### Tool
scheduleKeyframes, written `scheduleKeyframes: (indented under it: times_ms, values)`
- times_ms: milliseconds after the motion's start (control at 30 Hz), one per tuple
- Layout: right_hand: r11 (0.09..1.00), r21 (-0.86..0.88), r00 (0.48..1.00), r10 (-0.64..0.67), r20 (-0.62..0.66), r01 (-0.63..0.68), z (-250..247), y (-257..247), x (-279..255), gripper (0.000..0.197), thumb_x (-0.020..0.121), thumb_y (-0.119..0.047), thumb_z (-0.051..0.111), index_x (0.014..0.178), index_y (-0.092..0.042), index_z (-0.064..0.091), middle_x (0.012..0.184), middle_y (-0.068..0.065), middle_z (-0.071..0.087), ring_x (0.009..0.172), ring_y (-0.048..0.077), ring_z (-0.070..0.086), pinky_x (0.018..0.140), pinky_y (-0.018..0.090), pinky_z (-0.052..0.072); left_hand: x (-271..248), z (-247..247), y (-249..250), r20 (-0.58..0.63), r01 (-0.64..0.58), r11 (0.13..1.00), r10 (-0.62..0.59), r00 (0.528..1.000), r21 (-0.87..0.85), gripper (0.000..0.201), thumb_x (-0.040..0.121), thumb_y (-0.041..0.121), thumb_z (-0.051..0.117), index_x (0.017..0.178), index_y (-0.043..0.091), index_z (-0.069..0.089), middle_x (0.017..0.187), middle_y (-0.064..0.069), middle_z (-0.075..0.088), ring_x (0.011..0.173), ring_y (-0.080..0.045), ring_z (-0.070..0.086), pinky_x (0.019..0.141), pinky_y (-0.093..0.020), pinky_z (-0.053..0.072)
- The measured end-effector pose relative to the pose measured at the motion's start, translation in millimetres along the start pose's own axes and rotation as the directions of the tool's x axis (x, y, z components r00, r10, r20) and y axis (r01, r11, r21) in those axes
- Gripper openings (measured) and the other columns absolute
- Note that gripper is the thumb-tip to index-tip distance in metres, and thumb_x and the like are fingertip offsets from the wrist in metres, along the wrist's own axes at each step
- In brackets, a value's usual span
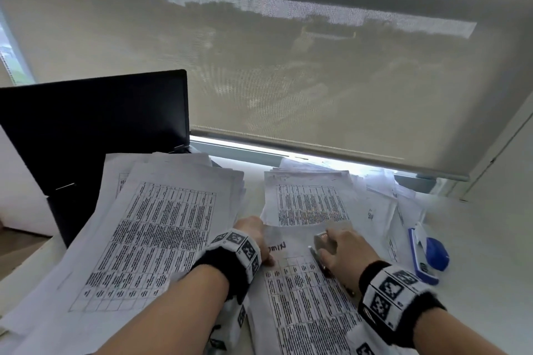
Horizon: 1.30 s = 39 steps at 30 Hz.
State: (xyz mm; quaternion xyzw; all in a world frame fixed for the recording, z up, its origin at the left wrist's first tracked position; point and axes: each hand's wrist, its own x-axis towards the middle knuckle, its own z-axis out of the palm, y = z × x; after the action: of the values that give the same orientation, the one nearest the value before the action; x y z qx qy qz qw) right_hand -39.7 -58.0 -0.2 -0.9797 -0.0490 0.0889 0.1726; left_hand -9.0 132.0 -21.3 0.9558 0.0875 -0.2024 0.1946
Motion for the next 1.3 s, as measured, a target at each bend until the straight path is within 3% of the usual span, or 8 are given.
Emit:
scheduleKeyframes:
  times_ms: [200,433,533,733,867,933,1167,1300]
  values:
    - [0.999,0.032,1.0,0.018,-0.007,-0.018,3,-11,13,0.018,0.093,-0.03,0.057,0.102,-0.014,0.055,0.091,-0.005,0.044,0.084,0.01,0.051,0.085,0.02,0.044,-1,0,0,-0.005,0.013,1.0,-0.013,1.0,-0.003,0.065,0.072,0.036,0.085,0.124,0.01,0.057,0.122,-0.006,0.062,0.114,-0.024,0.06,0.093,-0.03,0.047]
    - [0.977,0.145,0.983,0.168,-0.075,-0.156,24,-19,52,0.022,0.093,-0.03,0.055,0.111,-0.017,0.062,0.121,0.011,0.05,0.086,0.018,0.06,0.089,0.03,0.051,-2,-1,3,0.009,0.011,1.0,-0.011,1.0,0.02,0.072,0.072,0.038,0.085,0.13,0.009,0.054,0.126,-0.007,0.061,0.116,-0.024,0.059,0.096,-0.03,0.047]
    - [0.965,0.177,0.967,0.22,-0.129,-0.196,25,-21,66,0.027,0.095,-0.027,0.051,0.116,-0.013,0.06,0.121,0.014,0.047,0.084,0.02,0.052,0.079,0.026,0.044,-3,-1,1,0.009,0.002,1.0,-0.002,1.0,0.009,0.07,0.073,0.037,0.084,0.129,0.007,0.054,0.126,-0.008,0.061,0.117,-0.025,0.059,0.096,-0.03,0.047]
    - [0.981,0.166,0.978,0.131,-0.161,-0.104,11,-4,47,0.013,0.092,-0.033,0.057,0.092,-0.02,0.056,0.111,0.008,0.054,0.087,0.015,0.048,0.088,0.027,0.042,-2,-2,0,0.021,-0.001,1.0,0.0,1.0,0.023,0.069,0.073,0.039,0.083,0.127,0.007,0.054,0.124,-0.008,0.061,0.115,-0.025,0.059,0.095,-0.031,0.048]
    - [0.995,0.053,0.991,0.087,-0.1,-0.082,-1,24,20,0.034,0.092,-0.033,0.056,0.121,-0.015,0.055,0.1,0.003,0.044,0.088,0.014,0.044,0.092,0.025,0.039,1,-3,1,0.03,0.009,0.998,-0.011,0.999,0.056,0.07,0.071,0.044,0.084,0.124,0.008,0.056,0.12,-0.007,0.063,0.111,-0.024,0.061,0.091,-0.031,0.049]
    - [0.995,0.041,0.992,0.09,-0.086,-0.086,-2,31,13,0.038,0.092,-0.032,0.058,0.125,-0.014,0.054,0.098,0.001,0.042,0.089,0.013,0.044,0.093,0.026,0.04,1,0,0,0.023,0.012,0.999,-0.013,1.0,0.051,0.068,0.07,0.042,0.085,0.121,0.008,0.056,0.119,-0.006,0.063,0.109,-0.024,0.061,0.089,-0.029,0.049]
    - [0.992,0.018,0.988,0.128,-0.088,-0.127,-1,30,14,0.029,0.091,-0.036,0.056,0.11,-0.014,0.057,0.1,0.003,0.048,0.084,0.015,0.048,0.088,0.026,0.043,-5,1,2,-0.03,0.003,0.998,-0.001,1.0,0.068,0.071,0.073,0.043,0.083,0.128,0.009,0.054,0.126,-0.007,0.062,0.116,-0.024,0.059,0.098,-0.029,0.048]
    - [0.985,-0.005,0.981,0.173,-0.09,-0.174,-2,25,20,0.016,0.093,-0.037,0.051,0.091,-0.021,0.053,0.101,0.005,0.046,0.082,0.016,0.048,0.088,0.027,0.043,-4,1,1,-0.034,0.008,0.997,-0.005,0.999,0.071,0.075,0.075,0.044,0.081,0.133,0.007,0.05,0.129,-0.007,0.059,0.12,-0.024,0.057,0.102,-0.031,0.046]
